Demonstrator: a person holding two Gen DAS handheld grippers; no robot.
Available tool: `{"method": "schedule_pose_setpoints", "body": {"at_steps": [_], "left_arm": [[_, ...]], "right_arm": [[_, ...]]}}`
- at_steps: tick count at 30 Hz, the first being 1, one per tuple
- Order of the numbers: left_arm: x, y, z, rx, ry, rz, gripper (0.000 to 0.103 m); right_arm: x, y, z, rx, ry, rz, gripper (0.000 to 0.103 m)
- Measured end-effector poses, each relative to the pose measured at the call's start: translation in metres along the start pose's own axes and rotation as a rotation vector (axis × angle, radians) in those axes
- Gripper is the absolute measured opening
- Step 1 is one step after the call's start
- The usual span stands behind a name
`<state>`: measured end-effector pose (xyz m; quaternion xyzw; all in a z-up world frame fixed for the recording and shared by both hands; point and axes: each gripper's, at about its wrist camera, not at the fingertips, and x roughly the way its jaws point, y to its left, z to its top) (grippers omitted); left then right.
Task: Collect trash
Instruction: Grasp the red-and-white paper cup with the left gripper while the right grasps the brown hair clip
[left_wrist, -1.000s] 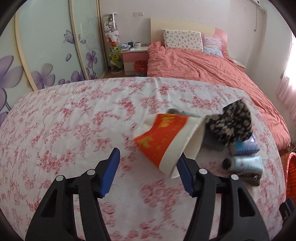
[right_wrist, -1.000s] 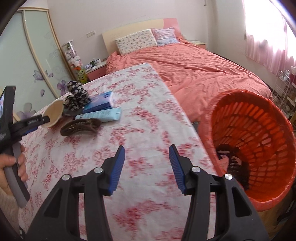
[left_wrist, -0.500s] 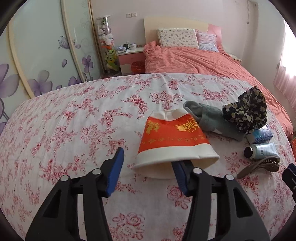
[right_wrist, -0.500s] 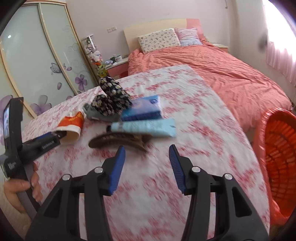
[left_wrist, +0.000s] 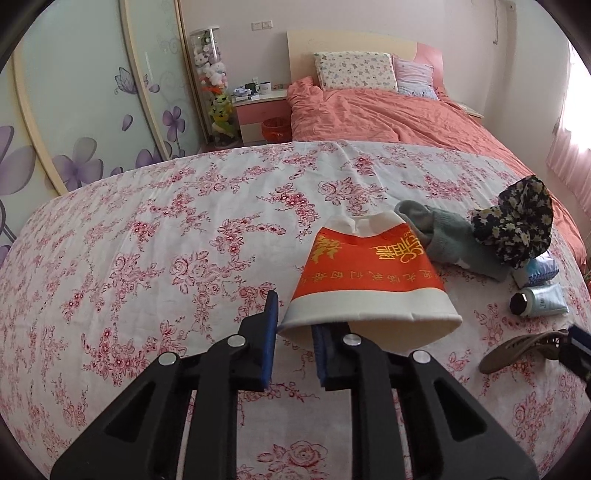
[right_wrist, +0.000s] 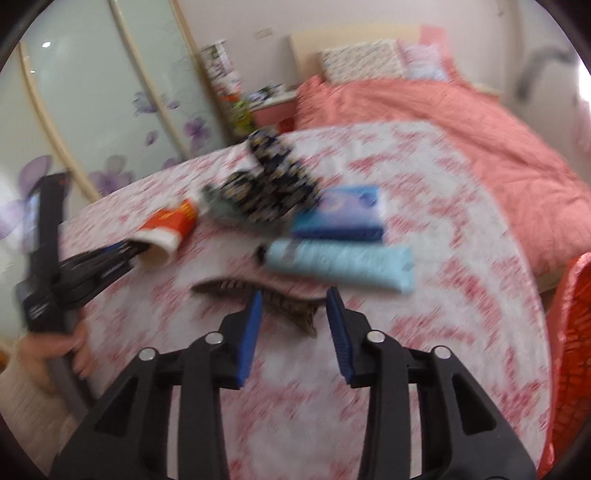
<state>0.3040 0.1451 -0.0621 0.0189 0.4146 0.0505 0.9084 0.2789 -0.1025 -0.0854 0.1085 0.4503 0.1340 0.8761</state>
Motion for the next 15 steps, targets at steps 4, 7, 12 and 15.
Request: {"method": "schedule_pose_setpoints", "body": {"at_steps": [4,7,12,15], "left_arm": [[0.002,0.001,0.001,0.004,0.000,0.010,0.019],[0.004,0.003,0.004,-0.004,0.004,0.007,0.019],[0.005,0.002,0.003,-0.003,0.007,0.003,0.019],[0.007,0.002,0.003,-0.005,0.008,0.002,0.019]], "right_arm": [[0.001,0.009,-0.001,-0.045,-0.028,-0.058,0.035],[0.001,0.014,0.006,-0.051,-0.062,-0.091,0.040],[-0.001,0.014,0.015,-0.051,-0.095,-0.084,0.045],[0.010,0.014,0.016,-0.073,-0.055,-0.086,0.045]]}}
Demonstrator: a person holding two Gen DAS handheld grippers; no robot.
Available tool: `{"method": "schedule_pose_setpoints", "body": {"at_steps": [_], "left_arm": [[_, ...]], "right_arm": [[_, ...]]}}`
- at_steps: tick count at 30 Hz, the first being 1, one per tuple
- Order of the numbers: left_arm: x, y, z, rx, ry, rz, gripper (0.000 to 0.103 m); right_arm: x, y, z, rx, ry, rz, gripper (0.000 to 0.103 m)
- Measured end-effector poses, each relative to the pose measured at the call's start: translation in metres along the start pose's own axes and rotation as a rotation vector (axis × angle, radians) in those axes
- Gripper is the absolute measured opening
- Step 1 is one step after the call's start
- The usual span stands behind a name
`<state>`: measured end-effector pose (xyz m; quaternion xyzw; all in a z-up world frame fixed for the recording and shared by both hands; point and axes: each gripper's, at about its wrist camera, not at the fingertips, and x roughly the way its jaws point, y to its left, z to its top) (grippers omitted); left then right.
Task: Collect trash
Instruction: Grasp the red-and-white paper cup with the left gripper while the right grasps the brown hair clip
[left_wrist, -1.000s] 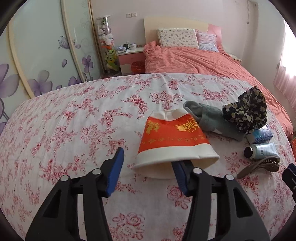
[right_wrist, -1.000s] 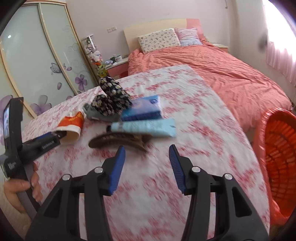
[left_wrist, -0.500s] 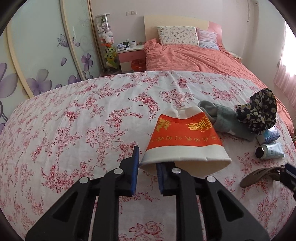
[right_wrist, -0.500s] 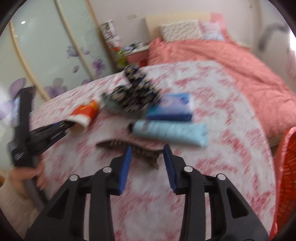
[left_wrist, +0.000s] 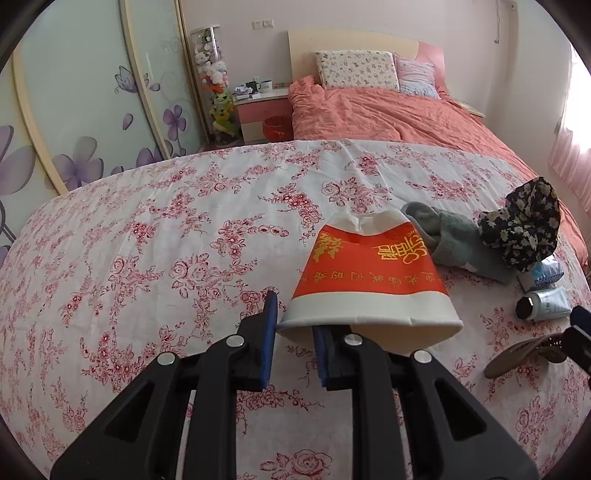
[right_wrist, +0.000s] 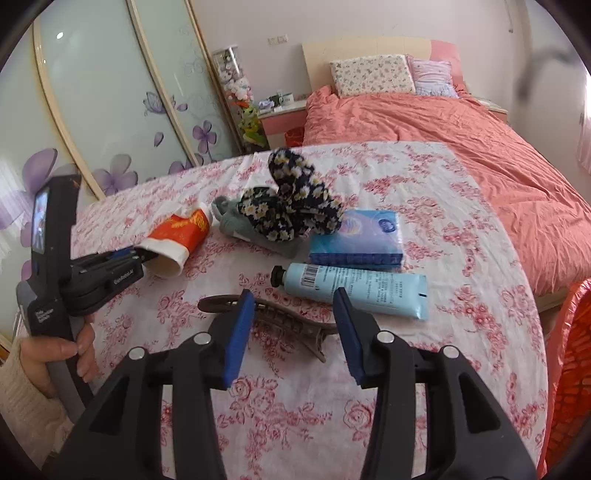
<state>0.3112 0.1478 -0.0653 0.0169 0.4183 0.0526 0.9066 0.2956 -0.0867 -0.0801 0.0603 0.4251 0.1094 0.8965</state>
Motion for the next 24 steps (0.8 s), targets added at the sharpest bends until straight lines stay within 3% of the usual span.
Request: {"method": "schedule_pose_setpoints", "body": {"at_steps": [6,15,17,19,24], "left_arm": [[0.002,-0.001,0.001,-0.005,0.002,-0.004,0.019],[0.005,-0.006,0.004,0.000,0.005,0.002,0.020],[0.006,-0.007,0.004,0.000,0.006,0.000,0.019],[0.005,-0.007,0.004,0.002,0.005,0.000,0.019],[0.002,-0.008,-0.001,0.008,0.000,-0.016,0.019]], "right_arm": [[0.000,0.009,-0.007,-0.056,0.028,0.029,0.045],[0.017,0.023,-0.009,-0.143,0.038,-0.103,0.042],[0.016,0.018,-0.010,-0.127,0.041,-0.122,0.033],[0.015,0.008,-0.012,-0.067,0.072,-0.079,0.022],[-0.002,-0.009,-0.027,0.048,0.071,-0.012,0.022]]}}
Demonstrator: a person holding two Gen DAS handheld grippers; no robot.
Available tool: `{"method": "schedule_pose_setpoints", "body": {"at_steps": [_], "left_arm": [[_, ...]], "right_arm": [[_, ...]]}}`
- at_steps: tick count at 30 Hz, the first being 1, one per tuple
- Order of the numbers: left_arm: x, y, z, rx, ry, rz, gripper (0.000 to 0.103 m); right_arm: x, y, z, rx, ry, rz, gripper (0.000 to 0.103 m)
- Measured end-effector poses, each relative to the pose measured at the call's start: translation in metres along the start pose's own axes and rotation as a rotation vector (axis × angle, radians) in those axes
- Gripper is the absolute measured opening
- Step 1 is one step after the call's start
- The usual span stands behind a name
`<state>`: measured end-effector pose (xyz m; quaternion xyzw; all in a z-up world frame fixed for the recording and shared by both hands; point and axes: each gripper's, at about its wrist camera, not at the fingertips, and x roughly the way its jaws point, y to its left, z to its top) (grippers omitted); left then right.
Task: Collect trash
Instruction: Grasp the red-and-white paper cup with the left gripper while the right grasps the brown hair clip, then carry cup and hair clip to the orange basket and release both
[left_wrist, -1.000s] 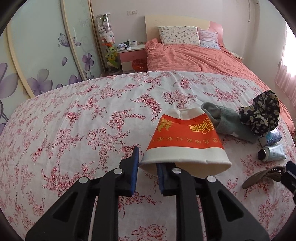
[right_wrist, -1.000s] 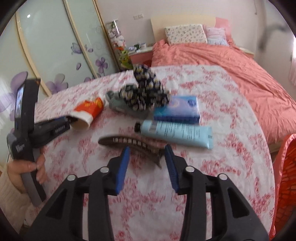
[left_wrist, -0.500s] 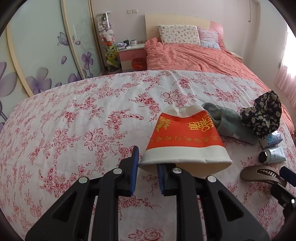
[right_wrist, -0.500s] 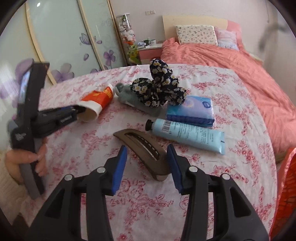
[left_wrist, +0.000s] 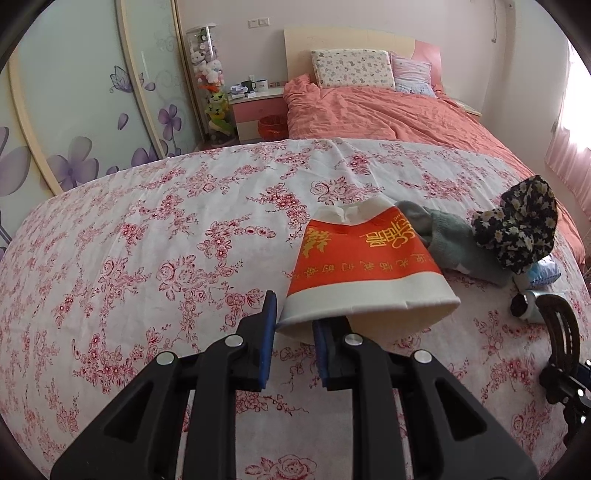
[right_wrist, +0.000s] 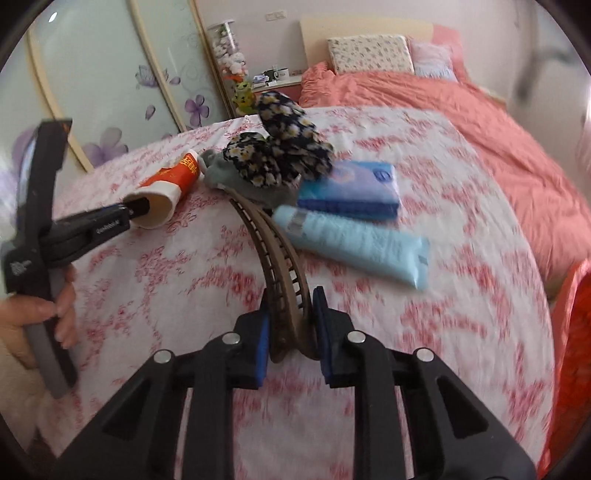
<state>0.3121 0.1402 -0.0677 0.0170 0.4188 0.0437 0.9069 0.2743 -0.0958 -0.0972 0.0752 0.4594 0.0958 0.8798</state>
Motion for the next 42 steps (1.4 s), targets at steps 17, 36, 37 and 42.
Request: {"method": "schedule_pose_setpoints", "body": {"at_steps": [17,36,37,42], "left_arm": [[0.002,-0.011,0.010,-0.010,-0.036,0.019,0.011],[-0.087,-0.016,-0.001,0.013,-0.196,-0.043,0.005],[-0.092,-0.018,-0.001,0.015,-0.201,-0.049,0.005],[-0.119,-0.040,-0.002,0.047,-0.237,-0.095,0.005]], "right_arm": [[-0.008,-0.002,-0.013,0.056,-0.056,-0.068,0.022],[-0.107,-0.002,-0.022,0.129,-0.240,-0.072,0.020],[-0.113,-0.004,-0.022,0.134,-0.249,-0.075,0.020],[-0.146,-0.014,-0.029,0.162,-0.309,-0.103,0.020]]}}
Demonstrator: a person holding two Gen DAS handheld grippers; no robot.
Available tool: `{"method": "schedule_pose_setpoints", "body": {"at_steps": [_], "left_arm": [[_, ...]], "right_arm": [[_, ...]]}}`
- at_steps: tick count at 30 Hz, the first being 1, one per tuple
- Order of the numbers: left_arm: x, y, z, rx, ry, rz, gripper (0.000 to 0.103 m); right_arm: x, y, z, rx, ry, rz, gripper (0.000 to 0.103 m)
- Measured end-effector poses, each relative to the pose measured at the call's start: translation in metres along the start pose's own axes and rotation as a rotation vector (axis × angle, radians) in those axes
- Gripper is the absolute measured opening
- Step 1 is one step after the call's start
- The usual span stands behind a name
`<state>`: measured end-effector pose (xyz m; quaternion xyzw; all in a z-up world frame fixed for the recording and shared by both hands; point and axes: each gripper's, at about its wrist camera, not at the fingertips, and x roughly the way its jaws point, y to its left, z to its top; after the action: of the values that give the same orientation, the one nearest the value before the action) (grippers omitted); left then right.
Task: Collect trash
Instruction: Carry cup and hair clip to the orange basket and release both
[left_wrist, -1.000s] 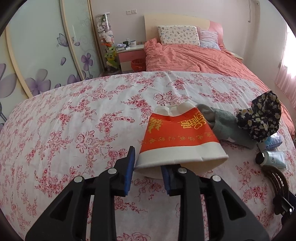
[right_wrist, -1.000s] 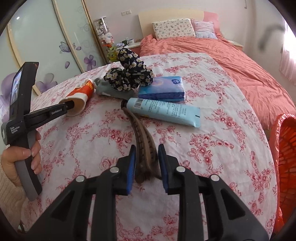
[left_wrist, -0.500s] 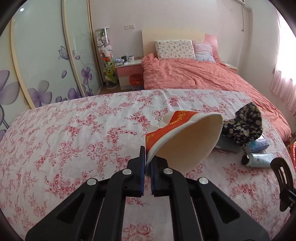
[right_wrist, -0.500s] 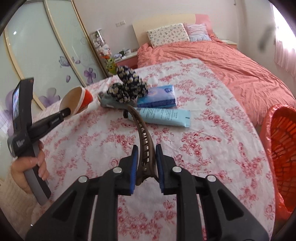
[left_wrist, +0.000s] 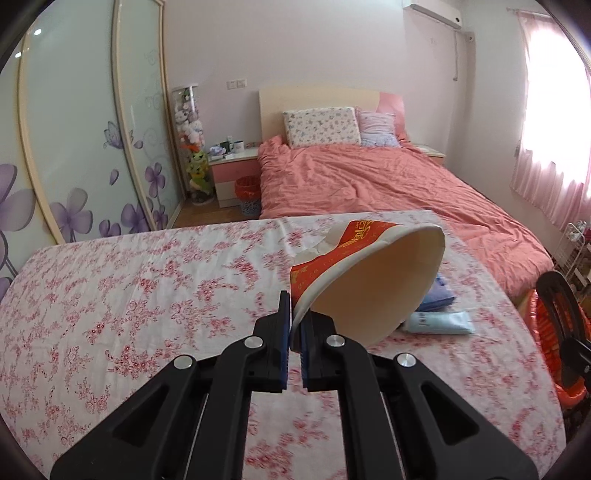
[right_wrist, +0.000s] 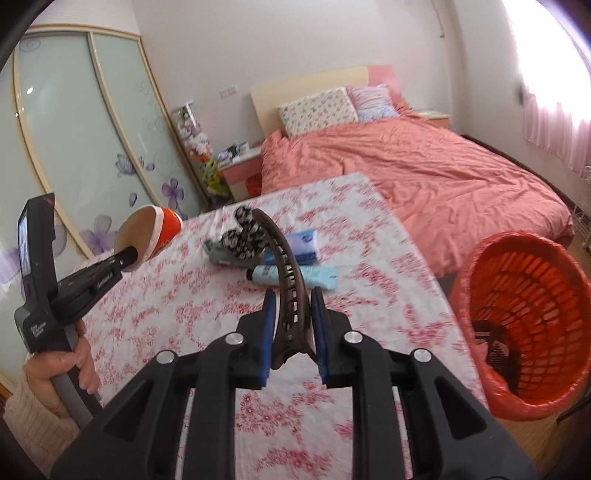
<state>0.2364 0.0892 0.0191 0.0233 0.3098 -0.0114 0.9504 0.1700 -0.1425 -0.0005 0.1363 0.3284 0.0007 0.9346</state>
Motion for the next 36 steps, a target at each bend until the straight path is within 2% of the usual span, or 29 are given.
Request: {"method": "schedule_pose_setpoints", "body": {"at_steps": [9,19,30,36], "left_arm": [[-0.033,-0.058,-0.001,0.059,-0.037,-0.130,0.005],[-0.050,-0.134,-0.008,0.128,-0.049,-0.285,0.005],[-0.042,-0.222,-0.019,0.205,-0.010,-0.453,0.005],[-0.031,-0.265,-0.028,0.237,0.025,-0.509,0.005]], "right_arm": [[-0.050,-0.039,0.003,0.060,-0.098,-0.085,0.020],[-0.084,-0.104,0.002,0.157,-0.154,-0.165,0.020],[-0.104,-0.202,-0.004,0.322,-0.183,-0.219,0.020],[-0.098,-0.249,-0.006,0.390,-0.181,-0.229,0.020]]}}
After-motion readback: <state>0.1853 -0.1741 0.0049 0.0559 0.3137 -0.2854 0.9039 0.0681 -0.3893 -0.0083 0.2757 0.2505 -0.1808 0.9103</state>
